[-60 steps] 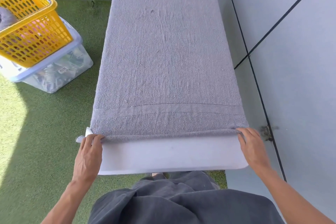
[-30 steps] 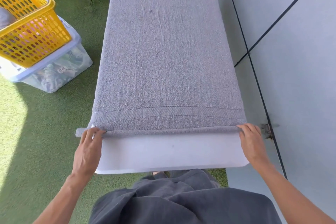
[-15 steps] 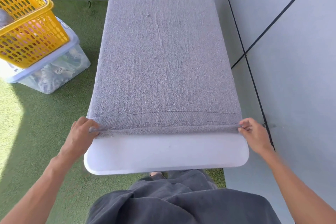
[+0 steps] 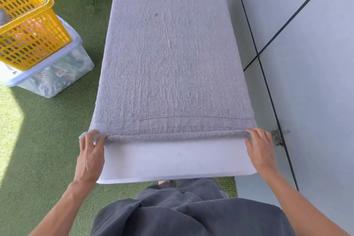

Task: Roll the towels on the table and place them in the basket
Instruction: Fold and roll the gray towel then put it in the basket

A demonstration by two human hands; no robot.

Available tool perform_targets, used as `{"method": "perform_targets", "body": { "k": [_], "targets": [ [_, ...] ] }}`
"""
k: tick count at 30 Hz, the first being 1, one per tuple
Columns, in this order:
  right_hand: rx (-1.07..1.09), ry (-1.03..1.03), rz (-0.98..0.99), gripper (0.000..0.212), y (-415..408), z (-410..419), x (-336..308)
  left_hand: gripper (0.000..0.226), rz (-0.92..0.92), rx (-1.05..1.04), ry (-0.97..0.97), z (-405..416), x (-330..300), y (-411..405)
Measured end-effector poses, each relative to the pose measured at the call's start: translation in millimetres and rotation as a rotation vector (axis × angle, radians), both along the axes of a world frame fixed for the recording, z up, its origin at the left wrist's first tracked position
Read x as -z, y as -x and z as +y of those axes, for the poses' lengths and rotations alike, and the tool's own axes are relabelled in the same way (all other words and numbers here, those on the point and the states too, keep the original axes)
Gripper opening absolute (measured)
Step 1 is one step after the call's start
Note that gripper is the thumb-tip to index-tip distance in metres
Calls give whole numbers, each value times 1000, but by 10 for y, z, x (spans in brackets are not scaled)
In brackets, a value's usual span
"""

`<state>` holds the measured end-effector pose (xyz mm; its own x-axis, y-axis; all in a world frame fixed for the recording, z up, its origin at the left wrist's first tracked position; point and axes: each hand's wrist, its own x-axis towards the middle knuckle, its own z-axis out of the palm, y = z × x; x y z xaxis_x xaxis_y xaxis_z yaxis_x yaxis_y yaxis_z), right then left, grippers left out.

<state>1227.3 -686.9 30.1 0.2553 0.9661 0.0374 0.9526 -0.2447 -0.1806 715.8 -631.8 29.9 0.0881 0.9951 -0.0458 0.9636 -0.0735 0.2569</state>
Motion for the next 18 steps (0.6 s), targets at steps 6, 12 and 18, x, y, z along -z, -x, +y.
{"method": "perform_targets", "body": {
  "k": [6,12,18],
  "targets": [
    [17,144,39,18,-255,62,-58,30,-31,38,95,101,-84,308],
    [55,336,425,16,-367,297,-244,36,-384,-214,447,426,-347,435],
    [144,12,271,12,-172,235,-147,12,-442,-296,439,502,-400,368]
  ]
}}
